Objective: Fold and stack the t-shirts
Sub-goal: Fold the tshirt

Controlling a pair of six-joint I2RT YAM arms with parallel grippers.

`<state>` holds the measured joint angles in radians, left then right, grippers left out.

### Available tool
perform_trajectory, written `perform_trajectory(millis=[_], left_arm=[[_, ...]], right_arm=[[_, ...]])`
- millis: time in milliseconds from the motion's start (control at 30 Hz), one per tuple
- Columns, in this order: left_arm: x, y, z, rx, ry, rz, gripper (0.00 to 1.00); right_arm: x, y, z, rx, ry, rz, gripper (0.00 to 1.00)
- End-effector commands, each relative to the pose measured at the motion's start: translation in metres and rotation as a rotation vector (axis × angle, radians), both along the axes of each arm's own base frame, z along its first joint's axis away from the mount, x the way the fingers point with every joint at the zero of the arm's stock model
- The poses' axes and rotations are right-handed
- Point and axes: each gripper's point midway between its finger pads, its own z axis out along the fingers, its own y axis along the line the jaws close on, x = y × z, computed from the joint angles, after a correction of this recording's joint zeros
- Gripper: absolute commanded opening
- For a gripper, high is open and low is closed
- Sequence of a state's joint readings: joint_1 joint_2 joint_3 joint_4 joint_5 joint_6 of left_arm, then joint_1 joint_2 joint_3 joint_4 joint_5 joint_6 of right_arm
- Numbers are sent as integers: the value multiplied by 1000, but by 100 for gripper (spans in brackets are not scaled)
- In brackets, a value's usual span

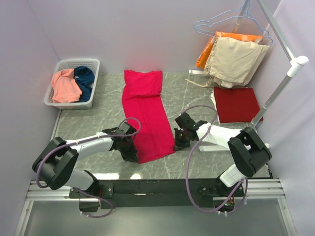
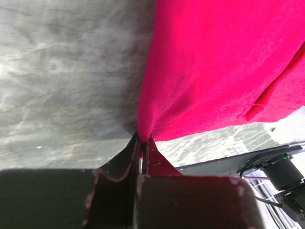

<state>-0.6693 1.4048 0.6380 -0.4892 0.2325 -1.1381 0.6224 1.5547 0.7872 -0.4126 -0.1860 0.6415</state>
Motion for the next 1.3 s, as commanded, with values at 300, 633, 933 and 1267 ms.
perform_trajectory(millis=[300, 633, 933, 1267], left_arm=[[-24, 35, 12, 105, -30, 13, 1], [-46, 46, 12, 136, -19, 34, 1], [-48, 49, 25, 147, -56, 63, 1], [-17, 35, 53, 148, -174, 45, 1]], right_arm=[[-79, 9, 10, 53, 40, 148, 0], [-111, 28, 11, 66, 56, 224, 0], [-104, 32, 24, 46, 11, 216, 0], [-67, 40, 64, -13, -131, 183, 0]])
